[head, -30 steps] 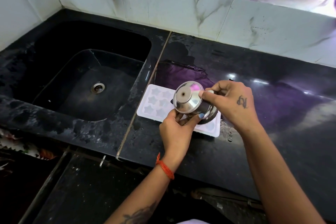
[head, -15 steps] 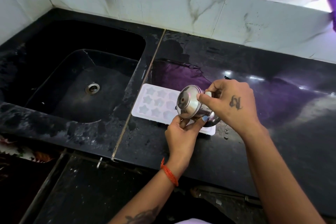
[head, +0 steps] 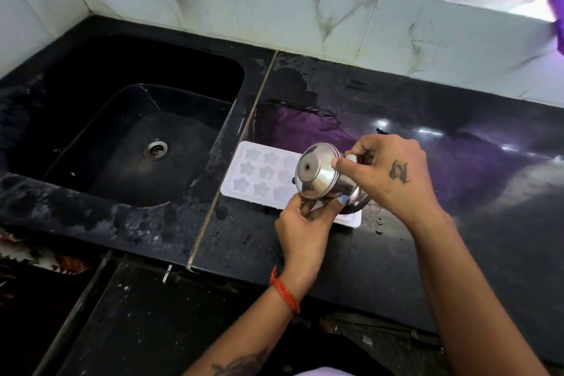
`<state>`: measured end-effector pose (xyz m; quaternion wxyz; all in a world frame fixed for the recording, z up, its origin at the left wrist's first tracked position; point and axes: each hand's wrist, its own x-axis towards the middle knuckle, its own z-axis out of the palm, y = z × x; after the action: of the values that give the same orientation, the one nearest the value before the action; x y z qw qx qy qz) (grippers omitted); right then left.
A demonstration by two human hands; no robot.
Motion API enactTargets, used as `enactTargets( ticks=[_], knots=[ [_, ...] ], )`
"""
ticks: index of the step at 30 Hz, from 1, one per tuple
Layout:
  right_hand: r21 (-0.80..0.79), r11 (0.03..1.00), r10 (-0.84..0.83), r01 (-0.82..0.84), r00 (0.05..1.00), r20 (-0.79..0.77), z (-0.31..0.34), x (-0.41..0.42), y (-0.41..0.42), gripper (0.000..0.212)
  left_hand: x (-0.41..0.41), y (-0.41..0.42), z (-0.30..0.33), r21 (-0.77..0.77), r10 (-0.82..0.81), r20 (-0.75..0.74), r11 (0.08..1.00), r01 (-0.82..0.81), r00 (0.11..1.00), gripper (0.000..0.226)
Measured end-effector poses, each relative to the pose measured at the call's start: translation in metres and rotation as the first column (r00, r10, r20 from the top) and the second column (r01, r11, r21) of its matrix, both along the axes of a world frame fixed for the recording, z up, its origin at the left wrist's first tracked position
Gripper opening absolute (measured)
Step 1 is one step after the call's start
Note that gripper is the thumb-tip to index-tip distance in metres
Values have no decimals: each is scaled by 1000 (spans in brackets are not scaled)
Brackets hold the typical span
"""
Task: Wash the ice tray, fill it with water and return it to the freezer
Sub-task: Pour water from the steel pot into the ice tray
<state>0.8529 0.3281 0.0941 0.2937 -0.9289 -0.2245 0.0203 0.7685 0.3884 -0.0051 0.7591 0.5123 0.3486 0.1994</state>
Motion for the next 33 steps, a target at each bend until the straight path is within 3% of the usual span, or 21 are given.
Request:
enactTargets(
  ticks=[7, 18, 21, 27, 33],
  knots=[
    [138, 987, -68, 88, 987, -145, -5, 8, -14, 22, 4, -1, 2, 174, -24, -75, 984, 37, 997, 33],
    [-93, 994, -64, 66, 998, 17, 2, 2, -20, 26, 8, -14, -6, -61, -125, -18, 990, 124, 992, 46],
    [-140, 989, -34, 42, 998, 62, 3, 0, -19, 24, 8, -17, -8, -110, -138, 9, 984, 139, 990, 37],
    [-187, 982, -7, 25, 995, 98, 2, -3, -17, 18, 8, -21, -5, -151, -135, 28, 979, 138, 990, 25],
    [-175, 984, -1, 19, 995, 103, 2, -3, -20, 18, 8, -24, -6, -137, -125, 37, 982, 129, 991, 27]
  ],
)
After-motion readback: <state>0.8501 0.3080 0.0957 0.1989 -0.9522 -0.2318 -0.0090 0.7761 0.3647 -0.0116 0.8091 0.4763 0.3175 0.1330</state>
